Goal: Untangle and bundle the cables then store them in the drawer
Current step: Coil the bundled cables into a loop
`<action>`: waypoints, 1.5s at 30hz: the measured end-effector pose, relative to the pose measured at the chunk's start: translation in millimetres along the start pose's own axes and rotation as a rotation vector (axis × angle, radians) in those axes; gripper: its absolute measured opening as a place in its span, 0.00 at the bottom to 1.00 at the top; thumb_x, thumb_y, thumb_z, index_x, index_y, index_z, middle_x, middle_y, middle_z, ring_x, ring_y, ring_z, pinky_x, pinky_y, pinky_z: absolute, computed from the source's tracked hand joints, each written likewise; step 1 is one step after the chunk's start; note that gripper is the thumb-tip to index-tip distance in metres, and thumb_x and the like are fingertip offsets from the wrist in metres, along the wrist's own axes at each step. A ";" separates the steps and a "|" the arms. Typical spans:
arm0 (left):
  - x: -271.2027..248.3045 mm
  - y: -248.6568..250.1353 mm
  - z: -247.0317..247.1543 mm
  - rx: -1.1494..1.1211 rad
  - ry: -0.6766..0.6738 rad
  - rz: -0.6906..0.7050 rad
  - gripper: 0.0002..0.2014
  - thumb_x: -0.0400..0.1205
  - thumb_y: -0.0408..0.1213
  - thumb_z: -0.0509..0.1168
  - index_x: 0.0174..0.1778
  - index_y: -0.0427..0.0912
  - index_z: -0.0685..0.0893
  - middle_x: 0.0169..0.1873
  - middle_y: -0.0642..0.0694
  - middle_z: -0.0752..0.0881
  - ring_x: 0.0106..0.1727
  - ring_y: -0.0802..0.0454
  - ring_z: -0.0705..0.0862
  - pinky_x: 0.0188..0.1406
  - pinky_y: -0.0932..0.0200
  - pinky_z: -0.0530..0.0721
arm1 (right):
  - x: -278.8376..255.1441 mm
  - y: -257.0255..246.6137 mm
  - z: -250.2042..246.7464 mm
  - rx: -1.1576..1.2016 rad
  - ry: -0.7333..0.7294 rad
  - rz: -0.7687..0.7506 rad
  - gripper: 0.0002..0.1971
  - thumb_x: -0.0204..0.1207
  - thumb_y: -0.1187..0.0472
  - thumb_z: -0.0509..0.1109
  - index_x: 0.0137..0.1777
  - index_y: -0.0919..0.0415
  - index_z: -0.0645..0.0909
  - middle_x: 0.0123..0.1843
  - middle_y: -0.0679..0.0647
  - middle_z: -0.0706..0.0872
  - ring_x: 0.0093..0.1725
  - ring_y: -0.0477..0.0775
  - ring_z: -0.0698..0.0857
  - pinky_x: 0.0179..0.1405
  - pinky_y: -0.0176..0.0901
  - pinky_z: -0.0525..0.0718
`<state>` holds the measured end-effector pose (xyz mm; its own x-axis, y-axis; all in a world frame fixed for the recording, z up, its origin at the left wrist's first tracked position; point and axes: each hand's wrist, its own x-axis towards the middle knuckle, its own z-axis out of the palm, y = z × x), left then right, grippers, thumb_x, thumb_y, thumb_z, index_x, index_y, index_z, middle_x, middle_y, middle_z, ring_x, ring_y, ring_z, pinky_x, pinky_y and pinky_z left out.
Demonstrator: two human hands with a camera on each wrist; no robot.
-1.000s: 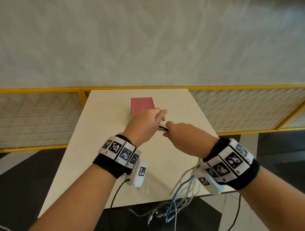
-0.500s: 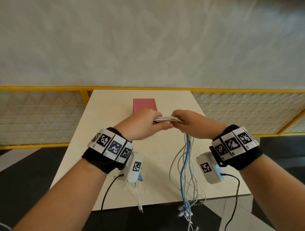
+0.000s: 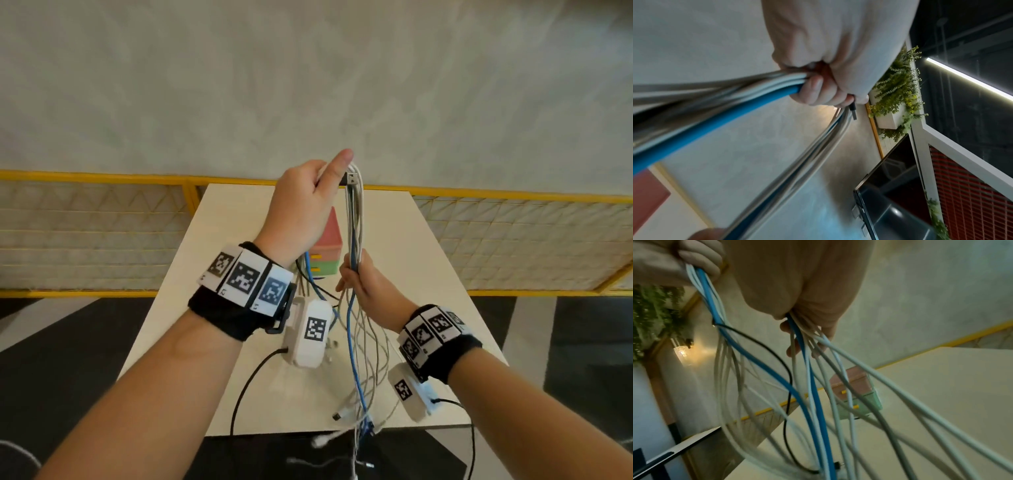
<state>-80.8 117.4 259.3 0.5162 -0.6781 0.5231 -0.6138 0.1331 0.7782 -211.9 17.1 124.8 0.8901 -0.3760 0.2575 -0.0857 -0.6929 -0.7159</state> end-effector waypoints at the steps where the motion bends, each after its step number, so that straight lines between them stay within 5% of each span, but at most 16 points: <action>1: 1.8 1.0 -1.5 -0.018 0.022 -0.004 0.30 0.87 0.52 0.58 0.31 0.27 0.71 0.23 0.43 0.66 0.26 0.54 0.65 0.30 0.53 0.66 | 2.2 4.1 2.4 -0.019 -0.049 0.019 0.05 0.84 0.61 0.49 0.49 0.50 0.63 0.40 0.46 0.71 0.41 0.52 0.78 0.49 0.50 0.82; 4: 6.4 3.0 -9.0 -0.076 0.058 0.001 0.31 0.88 0.52 0.57 0.32 0.25 0.71 0.24 0.40 0.66 0.25 0.53 0.64 0.28 0.54 0.65 | 3.7 27.3 3.8 -0.268 -0.188 0.177 0.03 0.84 0.63 0.52 0.50 0.58 0.67 0.43 0.52 0.73 0.44 0.59 0.76 0.51 0.55 0.78; 8: 0.4 -2.9 -13.7 -0.056 0.062 -0.008 0.25 0.88 0.51 0.57 0.29 0.38 0.70 0.21 0.49 0.66 0.22 0.57 0.64 0.25 0.65 0.65 | 21.6 40.9 -13.8 -0.672 -0.228 0.297 0.13 0.85 0.60 0.56 0.60 0.71 0.72 0.60 0.66 0.74 0.53 0.66 0.78 0.52 0.59 0.77; 13: 1.3 -8.2 -22.7 -0.163 0.096 -0.041 0.25 0.83 0.59 0.56 0.28 0.44 0.67 0.21 0.51 0.64 0.23 0.53 0.63 0.24 0.57 0.65 | 50.5 38.2 -35.9 -0.099 -0.066 0.663 0.10 0.85 0.58 0.57 0.50 0.66 0.73 0.39 0.59 0.84 0.30 0.57 0.86 0.30 0.48 0.86; 17: 6.8 -0.9 -34.7 -0.287 0.140 -0.038 0.23 0.84 0.58 0.57 0.28 0.47 0.71 0.20 0.57 0.65 0.22 0.55 0.63 0.24 0.57 0.62 | 39.4 62.8 -16.7 0.038 -0.129 0.795 0.10 0.84 0.65 0.58 0.40 0.64 0.74 0.43 0.64 0.83 0.42 0.62 0.87 0.44 0.48 0.86; 19: 10.6 -2.6 -41.1 -0.295 0.144 -0.032 0.22 0.86 0.55 0.57 0.28 0.48 0.70 0.19 0.57 0.64 0.22 0.55 0.62 0.24 0.57 0.62 | 34.3 73.3 -6.9 -0.017 -0.135 0.739 0.09 0.84 0.67 0.57 0.41 0.63 0.72 0.46 0.62 0.80 0.46 0.62 0.85 0.41 0.41 0.81; 25: 9.8 -21.0 -47.4 -0.311 0.076 -0.093 0.22 0.85 0.56 0.57 0.27 0.50 0.69 0.19 0.56 0.64 0.20 0.55 0.61 0.22 0.59 0.61 | 59.5 78.2 -34.4 -0.492 -0.062 0.519 0.05 0.83 0.67 0.57 0.54 0.66 0.72 0.58 0.67 0.74 0.47 0.63 0.76 0.51 0.51 0.75; 28: 7.1 -33.2 -41.5 -0.290 0.000 -0.118 0.24 0.82 0.61 0.57 0.24 0.53 0.67 0.18 0.57 0.63 0.20 0.56 0.61 0.24 0.57 0.60 | 73.3 74.6 -62.5 -0.518 0.009 0.404 0.17 0.79 0.73 0.61 0.68 0.69 0.69 0.70 0.66 0.65 0.61 0.66 0.76 0.69 0.50 0.74; 31: -2.4 -45.5 -21.6 -0.179 -0.098 -0.150 0.23 0.84 0.60 0.56 0.26 0.53 0.73 0.16 0.57 0.68 0.19 0.61 0.66 0.25 0.55 0.63 | 78.9 58.9 -87.8 -0.489 -0.093 0.446 0.36 0.72 0.78 0.61 0.79 0.57 0.58 0.78 0.60 0.56 0.68 0.64 0.75 0.59 0.48 0.78; 33: -11.0 -56.5 -1.4 -0.061 -0.189 -0.186 0.21 0.87 0.55 0.54 0.32 0.50 0.79 0.18 0.61 0.78 0.22 0.64 0.75 0.28 0.58 0.72 | 76.9 50.1 -96.8 -0.550 -0.138 0.495 0.37 0.72 0.76 0.61 0.80 0.54 0.57 0.79 0.59 0.62 0.62 0.64 0.80 0.51 0.48 0.79; 35: -19.0 -70.3 20.1 0.016 -0.311 -0.243 0.20 0.89 0.52 0.52 0.42 0.47 0.84 0.31 0.58 0.87 0.34 0.60 0.83 0.36 0.58 0.79 | 68.6 40.9 -99.0 -0.459 -0.111 0.473 0.34 0.73 0.74 0.63 0.79 0.54 0.61 0.75 0.59 0.71 0.64 0.60 0.80 0.57 0.46 0.77; 37: -24.6 -83.7 37.4 0.012 -0.432 -0.339 0.18 0.90 0.45 0.50 0.41 0.45 0.81 0.31 0.51 0.80 0.34 0.50 0.77 0.32 0.58 0.74 | 54.5 26.1 -95.1 -0.216 -0.101 0.371 0.35 0.72 0.72 0.66 0.79 0.53 0.61 0.74 0.54 0.73 0.71 0.53 0.75 0.62 0.38 0.70; 40: -27.0 -89.8 52.0 0.028 -0.567 -0.332 0.15 0.89 0.34 0.48 0.47 0.35 0.79 0.31 0.48 0.72 0.32 0.52 0.68 0.28 0.64 0.68 | 31.8 -3.7 -77.9 -0.082 -0.155 0.177 0.45 0.68 0.68 0.71 0.82 0.51 0.54 0.75 0.46 0.67 0.74 0.40 0.65 0.67 0.23 0.63; 42: -26.0 -87.1 58.0 0.091 -0.667 -0.257 0.13 0.88 0.32 0.49 0.54 0.31 0.79 0.36 0.42 0.78 0.35 0.48 0.76 0.36 0.54 0.75 | 24.4 -9.3 -57.0 -0.211 -0.152 0.069 0.48 0.65 0.65 0.75 0.82 0.53 0.54 0.75 0.51 0.68 0.72 0.47 0.68 0.70 0.31 0.66; 45: -24.4 -79.8 63.2 0.208 -0.753 -0.175 0.10 0.87 0.31 0.51 0.50 0.36 0.79 0.44 0.39 0.83 0.46 0.42 0.84 0.48 0.47 0.82 | 23.9 -4.3 -27.1 -0.447 -0.062 0.014 0.38 0.65 0.65 0.75 0.76 0.57 0.67 0.62 0.56 0.81 0.60 0.58 0.78 0.59 0.45 0.75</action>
<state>-82.2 77.7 162.5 0.1192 -0.9923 -0.0338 -0.6982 -0.1080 0.7077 -202.5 -5.5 151.6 0.9113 -0.3596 0.2008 -0.2712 -0.8908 -0.3647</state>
